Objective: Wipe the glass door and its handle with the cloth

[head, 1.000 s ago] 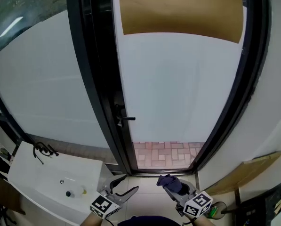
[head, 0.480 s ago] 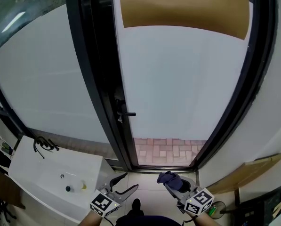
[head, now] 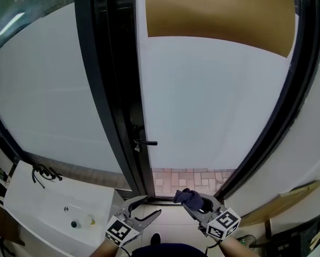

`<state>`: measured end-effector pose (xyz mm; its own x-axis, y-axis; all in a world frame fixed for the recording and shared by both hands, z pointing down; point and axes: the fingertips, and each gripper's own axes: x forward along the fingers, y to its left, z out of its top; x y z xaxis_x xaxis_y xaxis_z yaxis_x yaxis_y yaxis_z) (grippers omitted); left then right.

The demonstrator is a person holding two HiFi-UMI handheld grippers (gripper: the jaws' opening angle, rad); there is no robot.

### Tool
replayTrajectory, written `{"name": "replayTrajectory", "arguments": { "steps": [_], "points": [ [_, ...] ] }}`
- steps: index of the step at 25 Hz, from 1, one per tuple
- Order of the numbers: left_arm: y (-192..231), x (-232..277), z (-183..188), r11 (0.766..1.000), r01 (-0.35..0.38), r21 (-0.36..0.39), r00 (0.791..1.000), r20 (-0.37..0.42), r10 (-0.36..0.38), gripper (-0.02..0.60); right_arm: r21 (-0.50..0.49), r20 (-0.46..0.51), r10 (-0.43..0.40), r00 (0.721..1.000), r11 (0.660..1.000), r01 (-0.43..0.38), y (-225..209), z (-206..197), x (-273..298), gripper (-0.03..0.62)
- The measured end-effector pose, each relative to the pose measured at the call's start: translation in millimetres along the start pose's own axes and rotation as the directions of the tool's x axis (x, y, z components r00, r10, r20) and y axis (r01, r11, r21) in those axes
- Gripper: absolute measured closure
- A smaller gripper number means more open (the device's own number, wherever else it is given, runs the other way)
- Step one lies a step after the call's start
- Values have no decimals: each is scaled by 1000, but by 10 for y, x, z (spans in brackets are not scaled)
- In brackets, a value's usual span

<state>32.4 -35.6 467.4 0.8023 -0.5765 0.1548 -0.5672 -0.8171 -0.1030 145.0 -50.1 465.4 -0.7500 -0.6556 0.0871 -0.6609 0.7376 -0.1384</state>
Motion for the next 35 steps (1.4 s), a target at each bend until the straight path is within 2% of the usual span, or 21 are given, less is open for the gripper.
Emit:
{"name": "replayTrajectory", "arguments": {
  "steps": [4, 8, 16, 20, 22, 24, 27, 29, 31, 35],
  "points": [
    [323, 59, 17, 1000, 9, 10, 1000, 25, -9, 331, -146, -19, 3, 1000, 989, -6, -139, 278, 557, 429],
    [609, 80, -3, 1000, 17, 0, 999, 38, -17, 331, -287, -49, 13, 999, 957, -26, -241, 521, 1172, 430],
    [1030, 54, -147, 1000, 18, -21, 999, 42, -17, 331, -551, -92, 0, 996, 833, -51, -441, 983, 2328, 429],
    [1171, 26, -197, 999, 14, -31, 999, 43, -13, 333, -689, -120, -56, 991, 724, -42, -545, 1093, 2790, 430],
    [1226, 8, -219, 999, 13, -38, 999, 44, -12, 333, -762, -131, -78, 988, 646, -50, -556, 1117, 3004, 430],
    [1260, -1, -256, 999, 15, -41, 999, 40, -14, 334, -843, -132, -103, 986, 535, -57, -556, 1132, 3205, 430],
    [1299, 12, -300, 999, 16, -41, 999, 39, -15, 334, -936, -134, -144, 981, 345, -77, -578, 1106, 3463, 430],
    [1317, 25, -287, 999, 19, -45, 999, 44, -17, 334, -962, -152, -160, 975, 252, -109, -594, 1034, 3585, 430],
    [1335, 37, -264, 999, 21, -50, 999, 48, -19, 334, -970, -173, -171, 970, 200, -138, -621, 965, 3671, 430],
    [1377, 62, -299, 998, 22, -53, 999, 42, -19, 334, -969, -201, -183, 962, 181, -168, -757, 897, 3729, 433]
  ]
}}
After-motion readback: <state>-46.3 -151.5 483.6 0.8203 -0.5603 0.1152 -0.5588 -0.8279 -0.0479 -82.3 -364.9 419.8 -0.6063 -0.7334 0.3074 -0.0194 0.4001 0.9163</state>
